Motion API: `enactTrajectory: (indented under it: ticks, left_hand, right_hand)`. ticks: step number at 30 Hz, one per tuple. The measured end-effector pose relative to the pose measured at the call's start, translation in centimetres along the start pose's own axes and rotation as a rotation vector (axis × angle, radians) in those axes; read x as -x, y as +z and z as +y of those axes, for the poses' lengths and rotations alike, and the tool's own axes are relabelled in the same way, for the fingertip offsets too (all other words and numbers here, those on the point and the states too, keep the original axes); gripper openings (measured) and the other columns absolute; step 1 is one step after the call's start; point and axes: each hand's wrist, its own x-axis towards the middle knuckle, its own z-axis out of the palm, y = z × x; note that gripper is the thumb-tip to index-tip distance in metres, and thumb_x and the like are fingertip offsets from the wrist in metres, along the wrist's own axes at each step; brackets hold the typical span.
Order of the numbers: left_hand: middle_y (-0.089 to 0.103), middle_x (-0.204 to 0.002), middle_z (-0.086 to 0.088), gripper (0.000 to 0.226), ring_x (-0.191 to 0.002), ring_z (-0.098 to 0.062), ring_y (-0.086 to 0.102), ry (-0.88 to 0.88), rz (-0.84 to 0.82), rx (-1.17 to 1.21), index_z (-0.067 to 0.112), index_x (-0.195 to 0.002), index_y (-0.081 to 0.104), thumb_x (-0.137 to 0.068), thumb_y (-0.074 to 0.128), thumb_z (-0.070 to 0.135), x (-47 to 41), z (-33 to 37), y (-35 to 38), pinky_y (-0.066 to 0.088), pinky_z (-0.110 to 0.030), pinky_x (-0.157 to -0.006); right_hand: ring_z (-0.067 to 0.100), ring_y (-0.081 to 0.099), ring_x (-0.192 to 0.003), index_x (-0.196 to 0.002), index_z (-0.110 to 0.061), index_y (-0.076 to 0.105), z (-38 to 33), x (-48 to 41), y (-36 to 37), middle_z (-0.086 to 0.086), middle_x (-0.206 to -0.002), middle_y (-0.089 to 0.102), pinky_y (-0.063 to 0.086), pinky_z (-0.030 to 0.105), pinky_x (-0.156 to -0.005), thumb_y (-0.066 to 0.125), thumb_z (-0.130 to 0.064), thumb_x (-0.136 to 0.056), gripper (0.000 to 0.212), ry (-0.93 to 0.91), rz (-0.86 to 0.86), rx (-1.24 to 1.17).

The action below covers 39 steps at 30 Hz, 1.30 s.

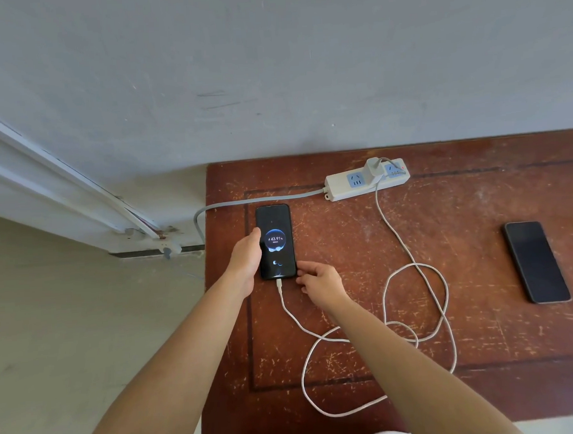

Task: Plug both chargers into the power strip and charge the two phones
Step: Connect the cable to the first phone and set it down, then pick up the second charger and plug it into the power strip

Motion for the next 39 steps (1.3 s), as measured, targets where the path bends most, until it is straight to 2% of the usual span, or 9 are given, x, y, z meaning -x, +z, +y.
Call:
enactTrajectory:
  ticks: [7,11,13,15,17,19,20,24,39]
  left_hand:
    - [0.059,-0.089,0.012,0.029,-0.077,0.003,0.053,0.043,0.034,-0.01,0.023,-0.115,0.055,-0.106,0.034,0.042,0.4,-0.8,0.1,0.038,-0.022,-0.061]
    - [0.055,-0.09,0.015,0.048,-0.08,0.002,0.052,0.064,0.024,0.012,0.012,-0.142,0.046,-0.106,0.036,0.042,1.4,-0.9,-0.3,0.041,-0.024,-0.073]
    - [0.055,-0.099,0.01,0.049,-0.09,-0.004,0.054,0.094,0.013,-0.049,0.012,-0.144,0.044,-0.106,0.036,0.042,2.0,-0.8,-0.6,0.039,-0.029,-0.085]
    - [0.055,-0.102,0.013,0.044,-0.103,-0.01,0.05,0.186,0.051,-0.185,0.015,-0.137,0.05,-0.106,0.034,0.041,2.6,-0.4,-0.8,0.039,-0.025,-0.081]
    - [0.062,-0.106,0.012,0.037,-0.111,-0.013,0.051,0.339,0.092,-0.38,0.017,-0.124,0.057,-0.105,0.034,0.04,3.1,0.0,-0.6,0.041,-0.021,-0.073]
    - [0.061,-0.135,-0.006,0.048,-0.127,-0.021,0.05,0.491,0.113,-0.572,0.007,-0.133,0.054,-0.105,0.035,0.04,3.5,0.6,0.1,0.047,-0.035,-0.098]
    - [0.053,-0.145,-0.012,0.051,-0.136,-0.026,0.045,0.545,0.131,-0.629,0.005,-0.14,0.05,-0.105,0.036,0.04,3.7,0.8,0.9,0.039,-0.044,-0.111]
    - [0.045,-0.152,-0.014,0.052,-0.143,-0.028,0.037,0.682,0.08,-0.711,0.005,-0.145,0.044,-0.106,0.037,0.037,6.0,1.2,6.3,0.027,-0.044,-0.117]
    - [0.042,-0.155,-0.014,0.054,-0.144,-0.028,0.035,0.744,-0.161,-0.9,0.006,-0.148,0.041,-0.105,0.035,0.04,19.1,-6.1,36.6,0.026,-0.041,-0.118]
  right_hand:
    - [0.01,0.07,-0.092,-0.13,-0.019,0.067,0.0,0.2,-0.4,-0.005,-0.099,0.074,0.059,0.028,-0.086,0.053,-0.008,-0.096,0.038,0.022,0.004,-0.079]
    - [0.009,0.069,-0.087,-0.13,-0.019,0.068,-1.1,1.3,-1.6,-0.007,-0.096,0.073,0.059,0.025,-0.072,0.057,-0.016,-0.098,0.034,0.017,-0.061,-0.053]
    - [0.009,0.065,-0.073,-0.135,-0.019,0.064,-1.6,2.2,-2.9,-0.005,-0.094,0.07,0.058,0.028,-0.067,0.054,-0.016,-0.099,0.037,-0.053,-0.052,0.046]
    - [0.005,0.059,-0.058,-0.141,-0.022,0.059,-2.1,3.1,-4.9,-0.001,-0.105,0.072,0.051,0.02,-0.054,0.051,-0.018,-0.1,0.041,-0.163,0.032,0.207]
    - [0.01,0.069,-0.076,-0.145,-0.022,0.054,-2.5,4.1,-7.4,0.004,-0.128,0.069,0.056,0.022,-0.065,0.05,-0.024,-0.103,0.042,-0.248,0.123,0.312]
    - [0.022,0.063,-0.119,-0.146,-0.018,0.052,-2.4,4.9,-10.3,0.006,-0.143,0.06,0.052,0.036,-0.099,0.049,-0.029,-0.104,0.044,-0.32,0.223,0.389]
    - [0.025,0.055,-0.131,-0.147,-0.017,0.051,-2.1,5.3,-11.7,0.007,-0.148,0.056,0.045,0.039,-0.108,0.048,-0.03,-0.104,0.045,-0.343,0.266,0.415]
    - [0.026,0.043,-0.141,-0.146,-0.014,0.051,0.2,7.2,-17.9,0.01,-0.153,0.049,0.034,0.038,-0.114,0.046,-0.023,-0.104,0.043,-0.317,0.389,0.426]
    - [0.024,0.056,-0.126,-0.141,-0.022,0.054,18.2,16.5,-45.4,0.007,-0.144,0.055,0.044,0.035,-0.103,0.057,-0.028,-0.096,0.046,-0.197,0.53,0.275]
